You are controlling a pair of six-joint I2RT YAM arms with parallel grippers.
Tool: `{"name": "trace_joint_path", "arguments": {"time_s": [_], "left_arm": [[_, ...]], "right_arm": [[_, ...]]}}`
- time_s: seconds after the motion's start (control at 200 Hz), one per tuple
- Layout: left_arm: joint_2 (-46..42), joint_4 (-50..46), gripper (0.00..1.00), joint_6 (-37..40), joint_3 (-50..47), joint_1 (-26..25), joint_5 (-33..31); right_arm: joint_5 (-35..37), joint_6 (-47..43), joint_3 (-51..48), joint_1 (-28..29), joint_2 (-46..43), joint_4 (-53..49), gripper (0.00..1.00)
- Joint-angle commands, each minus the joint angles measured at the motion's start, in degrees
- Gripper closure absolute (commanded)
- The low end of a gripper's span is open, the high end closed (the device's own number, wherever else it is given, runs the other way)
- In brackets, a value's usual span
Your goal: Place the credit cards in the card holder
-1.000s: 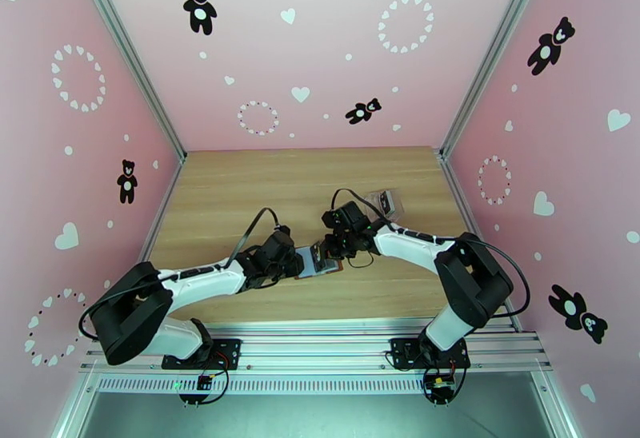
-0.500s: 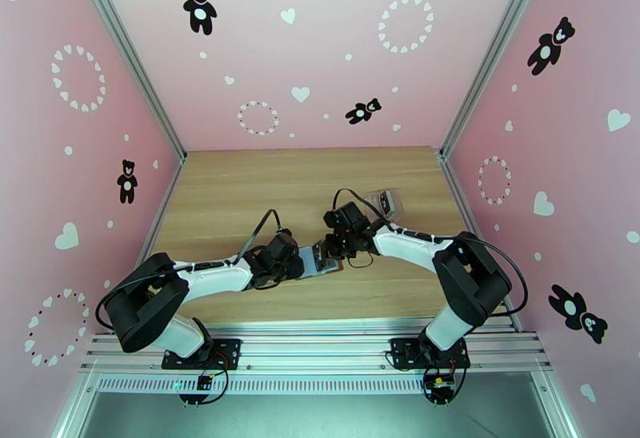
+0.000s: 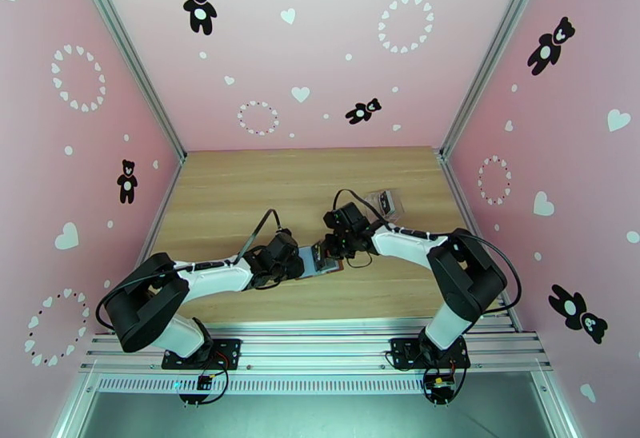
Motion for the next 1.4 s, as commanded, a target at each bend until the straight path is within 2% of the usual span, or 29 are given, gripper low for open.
{"name": "trace_joint_path", "arguments": {"time_s": [0.0, 0.586, 0.891, 1.391], "left_arm": [[1.0, -1.5, 0.79, -0.5, -1.0, 0.2, -0.6], [0.6, -2.4, 0.78, -0.3, -1.4, 0.2, -1.2], [0.9, -2.6, 0.79, -0.3, -1.3, 0.2, -1.2], [-2.5, -9.5, 0.76, 0.6, 0.2, 0.2, -4.5]], "right_arm": [[-1.5, 0.8, -1.1, -0.2, 1.5, 1.1, 1.00], [-2.9, 1.1, -2.9, -1.6, 1.7, 1.6, 1.00], [-5.1, 1.3, -3.0, -2.2, 4.7, 3.0, 1.00], [-3.8, 0.0, -2.5, -2.5, 4.9, 0.9, 1.00]]}}
